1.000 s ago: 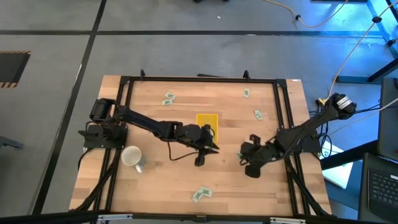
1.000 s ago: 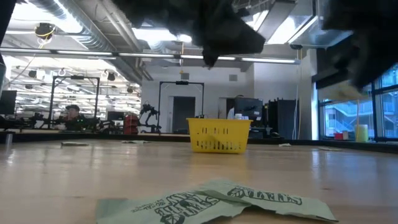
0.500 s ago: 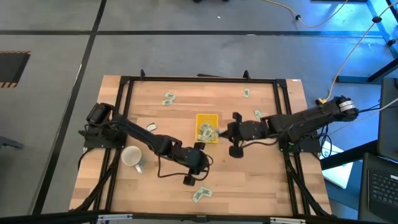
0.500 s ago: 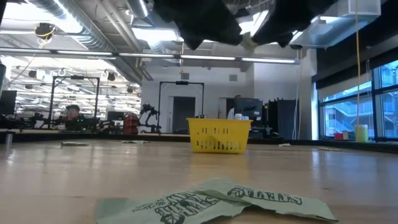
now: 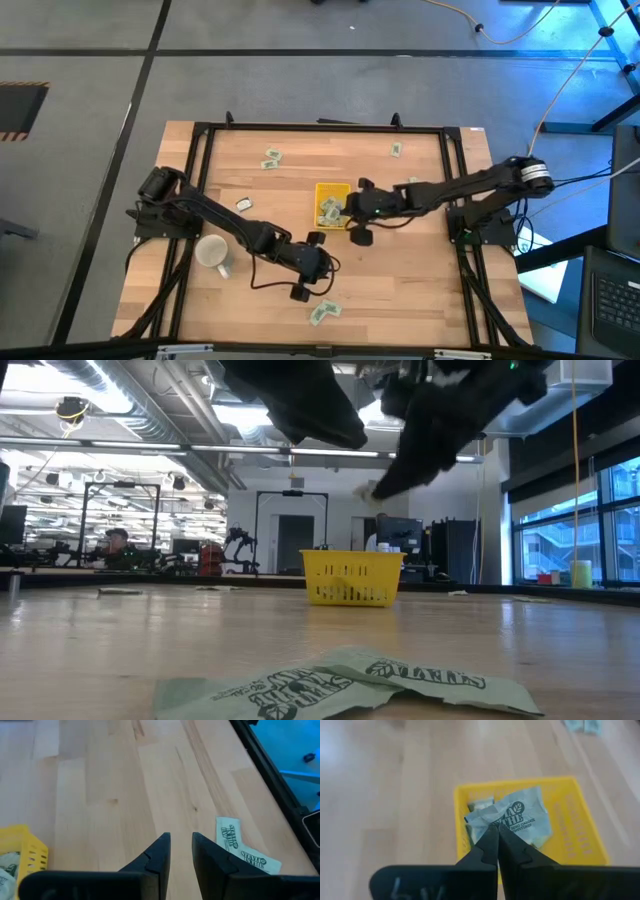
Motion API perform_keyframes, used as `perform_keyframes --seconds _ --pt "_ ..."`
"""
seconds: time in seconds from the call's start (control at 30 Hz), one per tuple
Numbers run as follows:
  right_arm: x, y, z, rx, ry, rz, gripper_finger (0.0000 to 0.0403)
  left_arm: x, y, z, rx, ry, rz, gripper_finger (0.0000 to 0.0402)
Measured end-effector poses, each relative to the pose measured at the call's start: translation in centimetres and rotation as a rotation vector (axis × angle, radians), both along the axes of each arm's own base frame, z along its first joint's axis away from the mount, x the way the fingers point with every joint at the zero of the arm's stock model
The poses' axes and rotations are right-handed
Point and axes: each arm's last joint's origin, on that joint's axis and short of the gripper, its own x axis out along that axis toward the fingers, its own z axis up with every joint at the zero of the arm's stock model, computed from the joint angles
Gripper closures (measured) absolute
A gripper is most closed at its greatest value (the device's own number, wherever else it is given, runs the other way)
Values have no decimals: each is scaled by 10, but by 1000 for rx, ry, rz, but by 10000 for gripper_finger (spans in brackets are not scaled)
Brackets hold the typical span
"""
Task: Pick and place Stevia / Truvia into bins
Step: Put the white stevia packet into the yellow bin
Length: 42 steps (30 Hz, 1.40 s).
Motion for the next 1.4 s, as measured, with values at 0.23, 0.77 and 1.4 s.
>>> perform_keyframes --seconds 0.23,0.77,1.4 --pt "10 -5 -28 -7 87 -18 396 4 -2 -15 -4 38 15 327" --pt "13 -5 -38 9 114 -41 327 6 -2 -21 2 51 16 327" --pt "0 -6 -9 50 48 -75 300 15 -43 -69 -49 32 -174 285"
